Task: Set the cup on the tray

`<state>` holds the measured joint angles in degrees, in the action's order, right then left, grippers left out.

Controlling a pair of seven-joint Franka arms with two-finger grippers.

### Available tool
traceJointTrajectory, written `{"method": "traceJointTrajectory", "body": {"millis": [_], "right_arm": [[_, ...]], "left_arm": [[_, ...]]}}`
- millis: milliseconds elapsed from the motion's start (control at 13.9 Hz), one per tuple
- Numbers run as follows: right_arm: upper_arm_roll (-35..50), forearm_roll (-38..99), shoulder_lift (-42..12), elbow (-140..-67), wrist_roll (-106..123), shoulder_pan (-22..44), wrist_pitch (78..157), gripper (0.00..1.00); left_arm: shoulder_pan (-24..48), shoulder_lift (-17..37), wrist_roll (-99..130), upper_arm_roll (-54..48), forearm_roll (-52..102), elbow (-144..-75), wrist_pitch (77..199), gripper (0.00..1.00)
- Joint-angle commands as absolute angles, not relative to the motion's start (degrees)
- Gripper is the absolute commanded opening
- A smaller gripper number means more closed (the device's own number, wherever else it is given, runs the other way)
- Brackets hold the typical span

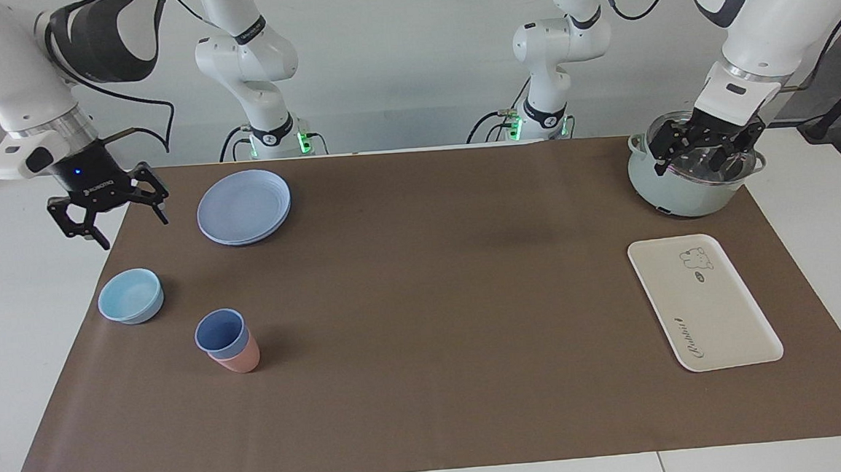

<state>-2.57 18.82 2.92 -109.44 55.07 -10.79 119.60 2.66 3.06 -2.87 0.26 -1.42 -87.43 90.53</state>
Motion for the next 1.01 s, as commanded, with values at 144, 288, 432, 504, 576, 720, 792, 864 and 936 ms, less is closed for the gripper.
{"method": "traceJointTrajectory", "body": {"millis": [144, 288, 432, 504, 576, 720, 792, 864, 936], "right_arm": [[-2.29, 33.10, -1.57, -111.18, 73.10, -15.55, 122.60, 1.00], [-2.29, 41.88, -5.25, -111.09, 80.12, -16.69, 123.57, 1.00], [-2.29, 48.57, -8.07, -111.18, 84.71, -16.96, 124.63, 1.00], [-2.29, 53.56, -10.00, -111.18, 87.95, -17.48, 124.28, 1.00], [-2.29, 57.88, -11.41, -111.79, 93.20, -17.58, 124.89, 1.00], [-2.29, 62.12, -11.87, -113.72, 96.41, -16.88, 126.38, 1.00], [-2.20, 63.88, -12.65, -114.08, 98.94, -16.79, 126.56, 1.00], [-2.20, 66.77, -14.40, -114.08, 104.27, -16.96, 126.39, 1.00], [-2.20, 70.97, -16.42, -114.17, 109.81, -17.31, 125.86, 1.00]], "left_arm": [[2.29, 1.67, -3.08, 0.09, -2.20, -88.77, 90.79, 1.00], [2.29, 1.67, -3.08, 0.09, -2.20, -88.77, 90.79, 1.00], [2.29, 1.67, -3.08, -0.09, -2.20, -88.77, 90.79, 1.00], [2.29, 1.67, -3.08, -0.09, -2.20, -88.77, 90.79, 1.00], [2.29, 1.67, -3.08, -0.09, -2.20, -88.77, 90.79, 1.00], [2.29, 1.76, -3.08, -0.09, -2.20, -88.77, 90.79, 1.00], [2.29, 1.67, -3.08, -0.09, -2.20, -88.77, 90.79, 1.00], [2.29, 1.76, -3.08, 0.09, -2.20, -88.77, 90.79, 1.00], [2.29, 1.67, -3.08, 0.09, -2.20, -88.77, 90.88, 1.00]]}}
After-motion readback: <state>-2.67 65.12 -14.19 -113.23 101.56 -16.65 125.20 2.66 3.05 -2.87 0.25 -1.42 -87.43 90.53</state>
